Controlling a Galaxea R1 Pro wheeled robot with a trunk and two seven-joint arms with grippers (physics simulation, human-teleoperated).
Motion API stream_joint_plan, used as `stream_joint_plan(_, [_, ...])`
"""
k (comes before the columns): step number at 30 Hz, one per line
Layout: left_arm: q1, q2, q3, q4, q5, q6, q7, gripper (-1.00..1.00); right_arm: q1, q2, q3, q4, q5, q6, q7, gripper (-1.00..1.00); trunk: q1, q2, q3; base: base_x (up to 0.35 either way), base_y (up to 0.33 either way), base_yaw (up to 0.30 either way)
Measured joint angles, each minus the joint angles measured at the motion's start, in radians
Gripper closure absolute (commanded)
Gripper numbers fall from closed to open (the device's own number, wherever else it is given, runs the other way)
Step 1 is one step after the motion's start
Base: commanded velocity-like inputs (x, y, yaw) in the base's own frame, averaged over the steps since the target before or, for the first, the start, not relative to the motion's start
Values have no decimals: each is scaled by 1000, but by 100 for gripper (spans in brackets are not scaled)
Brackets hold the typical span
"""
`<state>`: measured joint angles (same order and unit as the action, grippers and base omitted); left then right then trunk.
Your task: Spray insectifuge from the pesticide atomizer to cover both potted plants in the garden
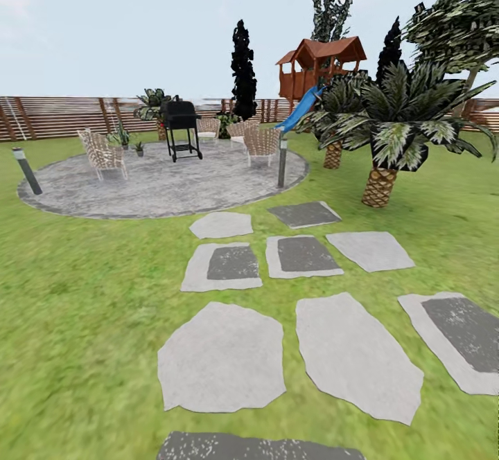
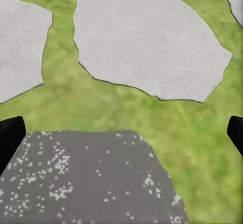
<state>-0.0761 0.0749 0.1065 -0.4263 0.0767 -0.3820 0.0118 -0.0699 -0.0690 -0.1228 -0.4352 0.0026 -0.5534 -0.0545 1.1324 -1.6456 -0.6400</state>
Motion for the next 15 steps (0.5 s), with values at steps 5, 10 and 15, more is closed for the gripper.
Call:
stream_joint_plan(5, [0,0,0,-3,2,0,0,-100,0,0,0,-1,0,0,0,-100,0,0,0,0,-23,0])
stream_joint_plan(10, [0,0,0,-3,2,0,0,-100,0,0,0,-1,0,0,0,-100,8,-14,-6,0,-4,0])
stream_joint_plan(15, [0,0,0,-1,3,0,0,-100,0,0,0,-1,0,0,0,-100,27,-49,-22,0,0,0])
